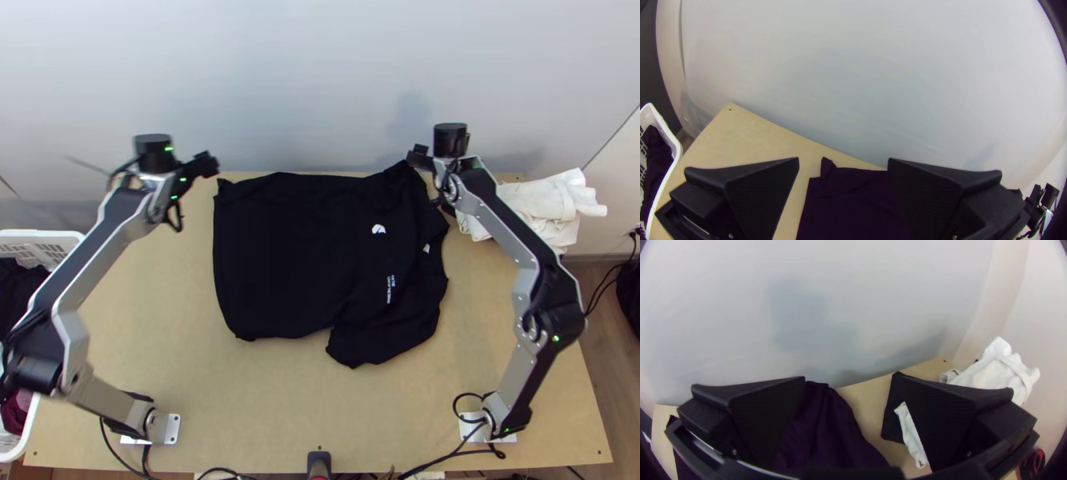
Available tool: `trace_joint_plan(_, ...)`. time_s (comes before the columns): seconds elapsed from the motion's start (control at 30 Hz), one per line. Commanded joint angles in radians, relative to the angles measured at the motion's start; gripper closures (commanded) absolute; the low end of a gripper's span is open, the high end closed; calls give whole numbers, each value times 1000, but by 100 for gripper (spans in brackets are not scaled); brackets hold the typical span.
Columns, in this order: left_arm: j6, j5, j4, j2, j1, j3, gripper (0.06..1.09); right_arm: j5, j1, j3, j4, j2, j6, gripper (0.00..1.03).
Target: Fold the t-shirt
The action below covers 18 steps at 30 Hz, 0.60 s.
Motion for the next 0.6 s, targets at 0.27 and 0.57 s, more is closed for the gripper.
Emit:
trace_joint_plan(0.27, 119, 361, -514, -389, 51, -236, 12, -16, 17, -207, -122, -377, 10, 4)
trace_joint_plan(0.57, 154, 418, -821, -401, -41, -273, 12, -47, 23, -386, -157, -549, 43, 4)
